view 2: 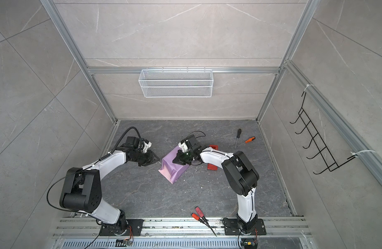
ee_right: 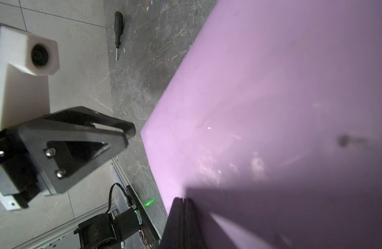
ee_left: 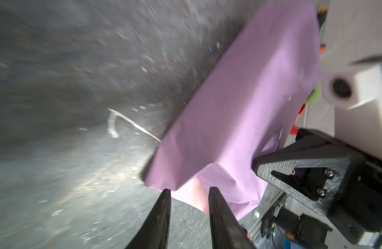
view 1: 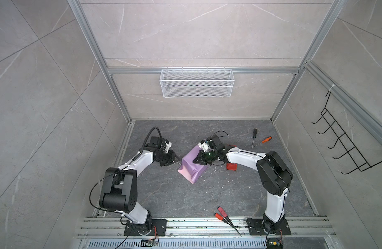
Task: Wrap the gift box in paper
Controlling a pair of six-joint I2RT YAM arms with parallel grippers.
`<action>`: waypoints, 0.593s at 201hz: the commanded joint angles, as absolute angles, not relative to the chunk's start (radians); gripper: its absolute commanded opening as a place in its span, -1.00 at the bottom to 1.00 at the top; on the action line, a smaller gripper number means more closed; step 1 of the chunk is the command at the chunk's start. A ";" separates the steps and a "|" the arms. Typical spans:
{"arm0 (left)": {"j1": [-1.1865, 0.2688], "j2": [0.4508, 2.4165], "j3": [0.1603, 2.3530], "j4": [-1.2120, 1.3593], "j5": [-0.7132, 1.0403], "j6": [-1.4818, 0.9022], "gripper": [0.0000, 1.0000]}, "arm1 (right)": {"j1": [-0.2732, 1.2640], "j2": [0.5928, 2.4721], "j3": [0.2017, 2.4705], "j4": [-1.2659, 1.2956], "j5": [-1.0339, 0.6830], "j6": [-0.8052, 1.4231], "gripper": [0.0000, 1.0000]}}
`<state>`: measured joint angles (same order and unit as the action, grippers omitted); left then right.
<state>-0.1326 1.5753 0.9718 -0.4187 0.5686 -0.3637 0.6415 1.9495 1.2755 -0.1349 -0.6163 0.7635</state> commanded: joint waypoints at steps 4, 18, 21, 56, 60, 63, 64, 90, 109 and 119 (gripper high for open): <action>-0.090 1.548 0.991 -0.433 0.531 -0.347 -0.37 | 0.671 2.014 1.224 -0.274 -0.578 0.768 -1.00; -0.079 1.568 0.983 -0.410 0.488 -0.354 -0.57 | 0.672 2.004 1.210 -0.257 -0.580 0.773 -1.00; -0.078 1.576 0.981 -0.406 0.483 -0.356 -0.63 | 0.672 2.006 1.213 -0.260 -0.578 0.770 -1.00; -0.112 1.677 0.999 -0.381 0.603 -0.413 -1.00 | 0.673 2.006 1.218 -0.267 -0.579 0.773 -1.00; -0.122 1.684 1.002 -0.378 0.609 -0.414 -1.00 | 0.673 2.004 1.216 -0.263 -0.579 0.772 -1.00; -0.131 1.690 1.002 -0.375 0.612 -0.413 -1.00 | 0.673 2.003 1.216 -0.262 -0.578 0.770 -1.00; -0.135 1.691 1.001 -0.374 0.612 -0.414 -1.00 | 0.673 2.003 1.217 -0.262 -0.578 0.769 -1.00; -0.204 1.741 0.998 -0.359 0.622 -0.414 -1.00 | 0.673 2.020 1.241 -0.295 -0.571 0.755 -1.00; -0.230 1.755 1.001 -0.334 0.673 -0.447 -1.00 | 0.676 2.001 1.224 -0.264 -0.575 0.772 -1.00; -0.240 1.760 0.992 -0.301 0.698 -0.473 -1.00 | 0.677 2.003 1.226 -0.276 -0.568 0.759 -1.00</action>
<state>-0.2218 1.7527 0.9733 -0.3656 0.6037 -0.4129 0.6415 1.9495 1.2743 -0.1322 -0.6167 0.7670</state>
